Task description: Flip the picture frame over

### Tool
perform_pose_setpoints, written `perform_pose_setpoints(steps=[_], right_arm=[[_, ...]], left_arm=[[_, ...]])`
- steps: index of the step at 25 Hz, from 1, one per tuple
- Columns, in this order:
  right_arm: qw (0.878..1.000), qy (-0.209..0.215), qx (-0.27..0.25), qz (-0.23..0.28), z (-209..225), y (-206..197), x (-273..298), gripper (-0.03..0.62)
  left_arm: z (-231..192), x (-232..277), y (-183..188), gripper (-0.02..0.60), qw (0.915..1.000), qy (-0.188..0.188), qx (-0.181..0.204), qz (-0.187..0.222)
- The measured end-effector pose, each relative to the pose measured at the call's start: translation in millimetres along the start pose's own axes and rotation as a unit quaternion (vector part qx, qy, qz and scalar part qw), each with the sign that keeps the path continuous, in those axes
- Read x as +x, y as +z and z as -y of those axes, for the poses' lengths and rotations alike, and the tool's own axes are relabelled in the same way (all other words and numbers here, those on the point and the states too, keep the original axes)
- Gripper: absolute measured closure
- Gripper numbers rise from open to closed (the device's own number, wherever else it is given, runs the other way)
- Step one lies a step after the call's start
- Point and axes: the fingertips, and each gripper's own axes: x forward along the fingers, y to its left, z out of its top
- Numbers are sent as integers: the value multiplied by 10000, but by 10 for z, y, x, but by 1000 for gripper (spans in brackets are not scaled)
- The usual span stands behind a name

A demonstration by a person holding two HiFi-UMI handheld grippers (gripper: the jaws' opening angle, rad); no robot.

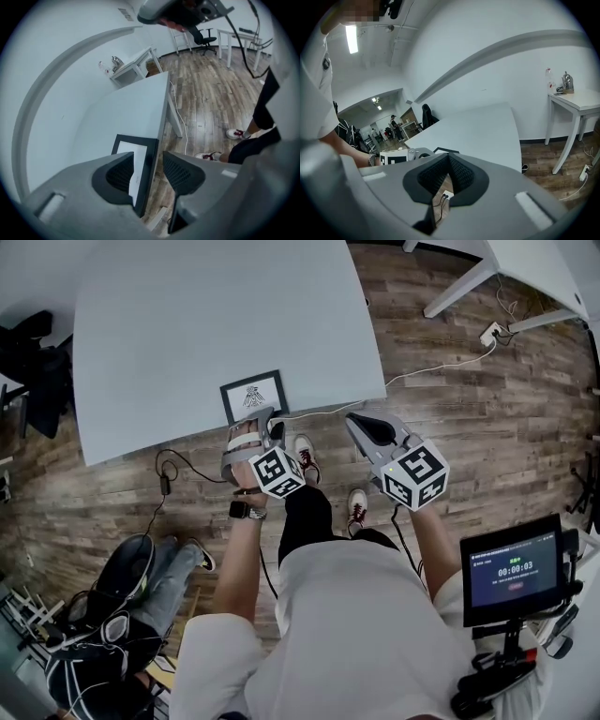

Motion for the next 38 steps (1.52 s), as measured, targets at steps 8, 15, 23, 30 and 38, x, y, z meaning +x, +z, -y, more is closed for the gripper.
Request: perform_pose_setpoints(steps=[8, 15, 23, 30, 38], right_arm=[[9998, 81, 136, -122, -53, -134, -10, 592], [9996, 109, 181, -163, -50, -174, 1, 592], [9995, 138, 255, -135, -41, -169, -3, 592], [9996, -9, 277, -80, 40, -123, 20, 592], [9996, -100, 274, -43, 125, -107, 9, 592]], left_arm=[[16, 146, -92, 393, 9983, 456, 271, -244], [49, 253, -105, 397, 9976, 587, 280, -219], [59, 177, -92, 466, 9979, 613, 214, -61], [-33, 77, 20, 491, 9972, 711, 75, 239], [-91, 41, 77, 495, 9958, 657, -282, 572]])
